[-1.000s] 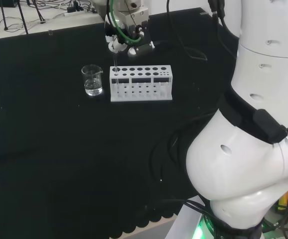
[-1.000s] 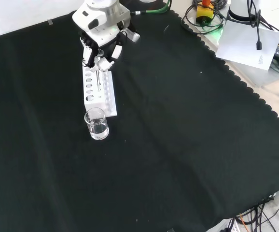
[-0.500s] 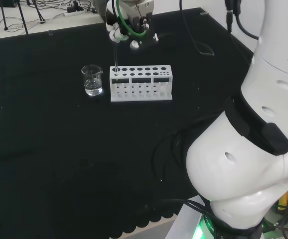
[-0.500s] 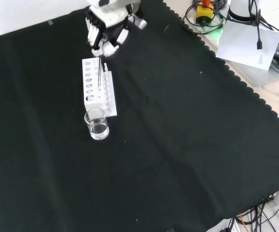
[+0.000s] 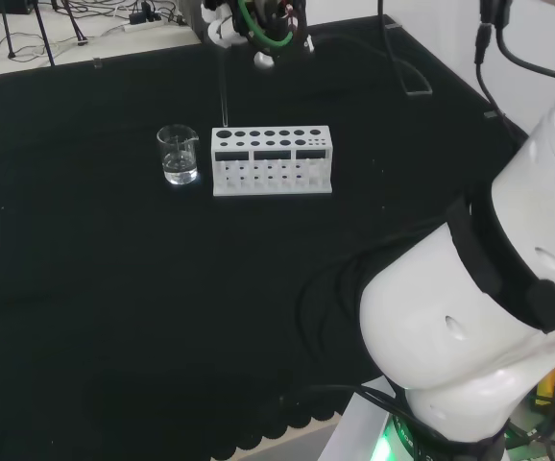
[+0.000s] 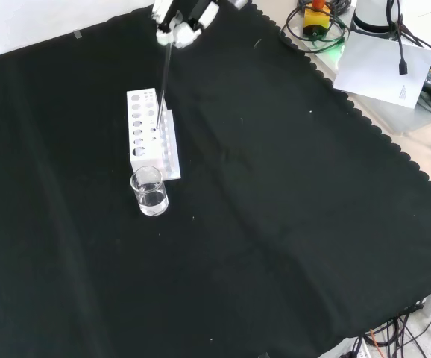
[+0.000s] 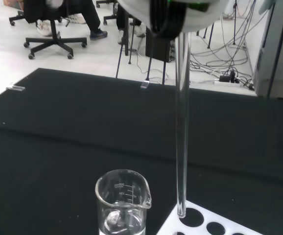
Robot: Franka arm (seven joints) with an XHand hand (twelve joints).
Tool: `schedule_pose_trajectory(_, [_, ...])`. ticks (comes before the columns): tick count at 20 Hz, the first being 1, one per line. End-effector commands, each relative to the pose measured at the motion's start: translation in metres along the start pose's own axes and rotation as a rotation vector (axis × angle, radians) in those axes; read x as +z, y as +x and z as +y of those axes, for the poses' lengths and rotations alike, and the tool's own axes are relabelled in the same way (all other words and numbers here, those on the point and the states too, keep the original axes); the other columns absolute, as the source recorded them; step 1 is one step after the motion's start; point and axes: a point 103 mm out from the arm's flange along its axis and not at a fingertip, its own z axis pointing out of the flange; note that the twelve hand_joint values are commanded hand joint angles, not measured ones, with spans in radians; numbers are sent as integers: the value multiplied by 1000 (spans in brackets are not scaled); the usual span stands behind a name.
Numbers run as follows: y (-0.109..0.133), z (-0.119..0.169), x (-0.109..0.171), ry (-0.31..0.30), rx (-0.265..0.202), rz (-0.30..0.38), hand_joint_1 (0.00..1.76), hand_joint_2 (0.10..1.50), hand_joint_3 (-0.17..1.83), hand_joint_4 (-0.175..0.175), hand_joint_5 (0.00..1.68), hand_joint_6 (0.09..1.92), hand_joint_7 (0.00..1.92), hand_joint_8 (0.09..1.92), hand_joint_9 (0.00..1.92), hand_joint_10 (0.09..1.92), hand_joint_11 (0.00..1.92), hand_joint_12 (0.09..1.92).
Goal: Take the glass rod from the white test tube rack.
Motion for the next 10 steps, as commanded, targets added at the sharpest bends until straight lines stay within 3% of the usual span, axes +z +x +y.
schedule_pose_trajectory(1, [16,-25,-19,3,-20,3,1300,894,353,-175,1081,603,1129,1123,1626,891,1651,739])
schedule_pose_trajectory(10, [19,-37,-40,-14,-42,9,1300,902,336,-175,1083,593,1128,1122,1630,889,1657,742])
